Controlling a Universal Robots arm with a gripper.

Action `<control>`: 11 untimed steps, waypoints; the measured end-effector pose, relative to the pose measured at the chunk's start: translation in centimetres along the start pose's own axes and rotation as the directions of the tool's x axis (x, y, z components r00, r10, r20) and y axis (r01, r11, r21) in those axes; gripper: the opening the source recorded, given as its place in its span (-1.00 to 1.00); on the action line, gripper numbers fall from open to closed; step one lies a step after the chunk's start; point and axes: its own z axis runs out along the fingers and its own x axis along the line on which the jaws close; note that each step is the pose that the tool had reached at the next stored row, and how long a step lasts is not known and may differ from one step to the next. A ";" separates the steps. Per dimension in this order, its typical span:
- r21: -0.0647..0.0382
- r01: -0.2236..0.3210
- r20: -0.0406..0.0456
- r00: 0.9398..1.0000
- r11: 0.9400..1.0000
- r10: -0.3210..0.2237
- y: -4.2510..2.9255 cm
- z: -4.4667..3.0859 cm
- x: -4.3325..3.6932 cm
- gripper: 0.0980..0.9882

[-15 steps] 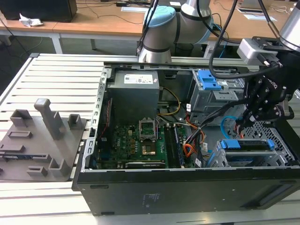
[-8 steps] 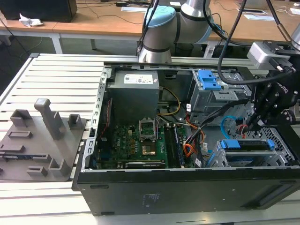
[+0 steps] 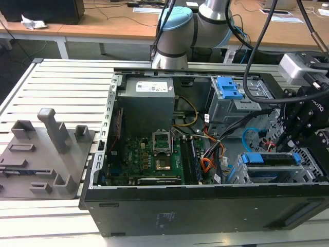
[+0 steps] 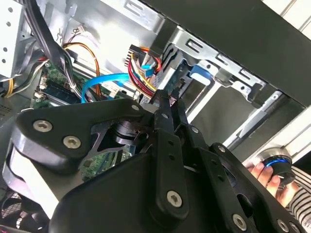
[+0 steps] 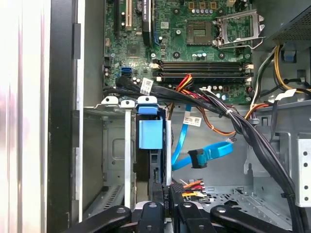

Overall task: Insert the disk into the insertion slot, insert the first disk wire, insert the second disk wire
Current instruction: 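Insert the first disk wire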

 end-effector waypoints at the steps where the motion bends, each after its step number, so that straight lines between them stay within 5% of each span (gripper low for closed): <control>1: 0.000 0.000 0.000 1.000 1.000 0.000 0.00 0.00 0.13 -0.82; 11: 0.000 0.000 0.000 1.000 1.000 0.000 -0.02 0.27 0.58 -0.82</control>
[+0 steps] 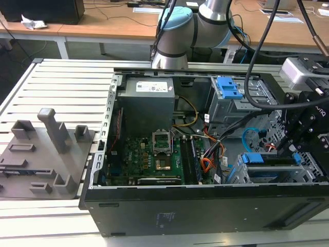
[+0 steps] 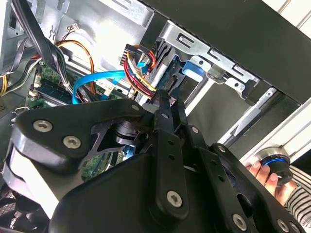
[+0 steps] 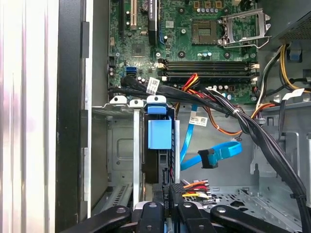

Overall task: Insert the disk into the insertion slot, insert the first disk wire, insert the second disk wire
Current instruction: 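Insert the first disk wire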

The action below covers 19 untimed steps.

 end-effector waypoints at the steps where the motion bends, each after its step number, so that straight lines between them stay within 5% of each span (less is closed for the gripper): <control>1: 0.000 0.000 0.000 1.000 1.000 0.000 0.00 0.05 0.00 -0.82; 5: 0.000 0.000 0.001 1.000 1.000 0.000 -0.01 0.15 -0.02 -0.82; 10: 0.000 0.001 0.014 1.000 1.000 -0.001 -0.03 0.45 -0.03 -0.82; 19: 0.000 0.001 0.016 1.000 1.000 -0.001 -0.34 0.90 -0.04 -0.82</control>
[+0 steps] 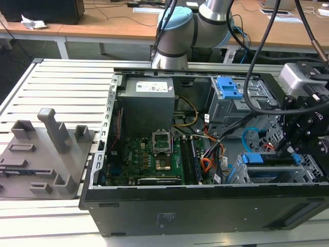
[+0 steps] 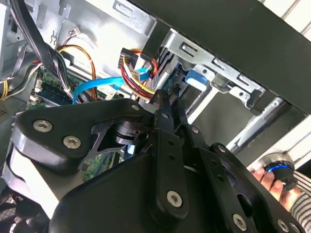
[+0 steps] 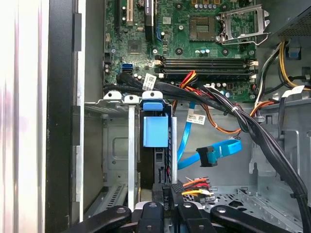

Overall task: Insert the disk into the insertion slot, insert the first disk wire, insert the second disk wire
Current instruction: 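Insert the first disk wire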

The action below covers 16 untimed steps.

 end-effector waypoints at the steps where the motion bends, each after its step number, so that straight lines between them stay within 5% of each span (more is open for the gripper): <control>1: 0.000 0.000 0.000 1.000 1.000 0.000 -0.01 -0.01 0.00 -0.82; 11: 0.000 0.000 -0.001 1.000 1.000 0.000 -0.05 0.46 0.08 -0.82; 14: 0.000 0.000 -0.001 1.000 1.000 0.000 -0.05 0.47 0.08 -0.52; 16: 0.000 0.000 -0.001 1.000 1.000 0.000 -0.02 -0.13 0.08 -0.52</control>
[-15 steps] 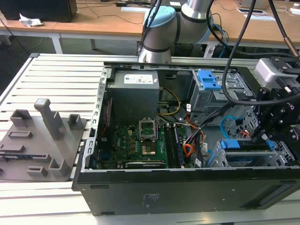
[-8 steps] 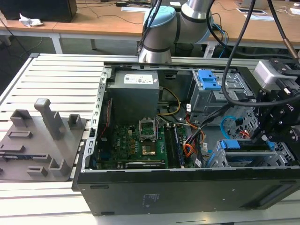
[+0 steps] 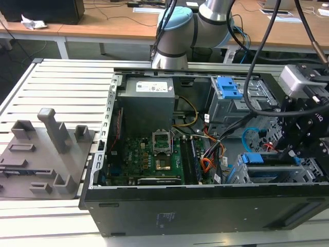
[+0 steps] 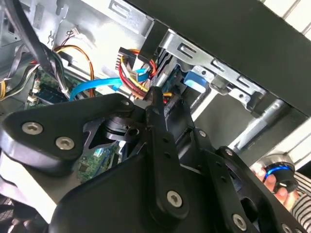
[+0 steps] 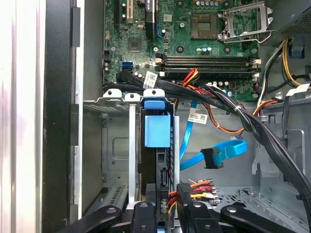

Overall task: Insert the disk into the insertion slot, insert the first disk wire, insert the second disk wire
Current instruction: 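Insert the first disk wire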

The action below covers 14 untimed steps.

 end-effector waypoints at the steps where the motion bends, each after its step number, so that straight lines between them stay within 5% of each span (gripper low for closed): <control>1: 0.000 0.000 0.000 1.000 1.000 0.000 0.03 -0.58 0.01 -0.52; 6: 0.000 0.000 0.000 1.000 1.000 0.000 0.18 -3.22 0.01 -0.52; 8: 0.000 0.000 0.000 1.000 1.000 0.000 0.19 -3.47 0.00 -0.55; 11: 0.000 0.000 0.000 1.000 1.000 0.000 0.19 -3.51 0.01 -0.98; 14: 0.000 0.000 0.000 1.000 1.000 0.000 0.20 -3.52 0.00 -0.98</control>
